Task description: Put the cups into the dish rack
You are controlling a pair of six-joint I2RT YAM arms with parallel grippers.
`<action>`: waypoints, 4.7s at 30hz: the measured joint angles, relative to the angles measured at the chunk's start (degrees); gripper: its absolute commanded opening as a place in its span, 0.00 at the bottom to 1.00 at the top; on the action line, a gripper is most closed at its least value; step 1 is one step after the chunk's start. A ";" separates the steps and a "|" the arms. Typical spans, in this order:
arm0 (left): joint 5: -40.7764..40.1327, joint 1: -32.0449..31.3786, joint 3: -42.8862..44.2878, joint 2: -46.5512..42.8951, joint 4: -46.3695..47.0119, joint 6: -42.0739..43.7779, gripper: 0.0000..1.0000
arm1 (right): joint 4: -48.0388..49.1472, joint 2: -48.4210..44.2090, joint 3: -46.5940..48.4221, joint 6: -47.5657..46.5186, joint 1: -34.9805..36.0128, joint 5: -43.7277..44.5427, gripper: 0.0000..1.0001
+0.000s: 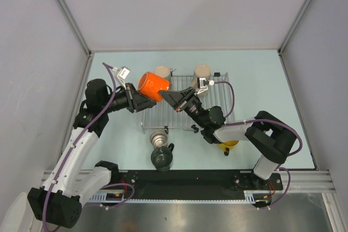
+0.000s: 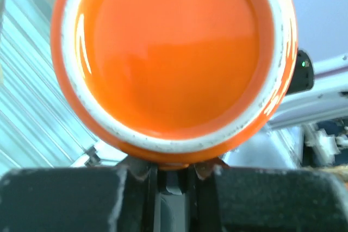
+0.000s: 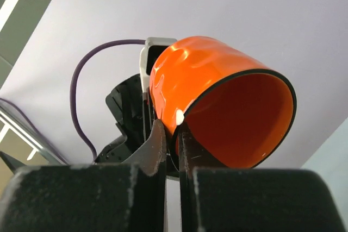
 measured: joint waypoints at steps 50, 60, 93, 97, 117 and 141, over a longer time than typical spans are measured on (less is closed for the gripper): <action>-37.11 -22.08 19.78 32.11 -12.13 34.64 0.00 | -85.20 -62.18 -4.13 -34.16 -3.58 -1.86 0.65; -43.17 -22.58 23.30 40.57 -11.43 34.91 0.00 | -87.56 -63.01 -6.23 -36.33 -4.20 -1.95 0.65; -53.05 -23.02 33.18 52.65 -7.15 36.89 0.00 | -85.35 -66.25 -14.16 -37.75 -8.26 -7.50 0.61; -52.37 -23.41 33.18 54.55 -7.19 36.89 0.00 | -85.26 -66.47 -14.23 -37.73 -9.03 -8.09 0.61; -51.01 -25.59 36.79 61.53 -7.65 36.48 0.00 | -84.46 -68.57 -16.00 -37.46 -12.46 -11.19 0.57; -43.80 -22.86 34.82 61.59 -4.35 32.24 0.44 | -84.08 -67.34 -16.41 -37.27 -13.09 -12.20 0.58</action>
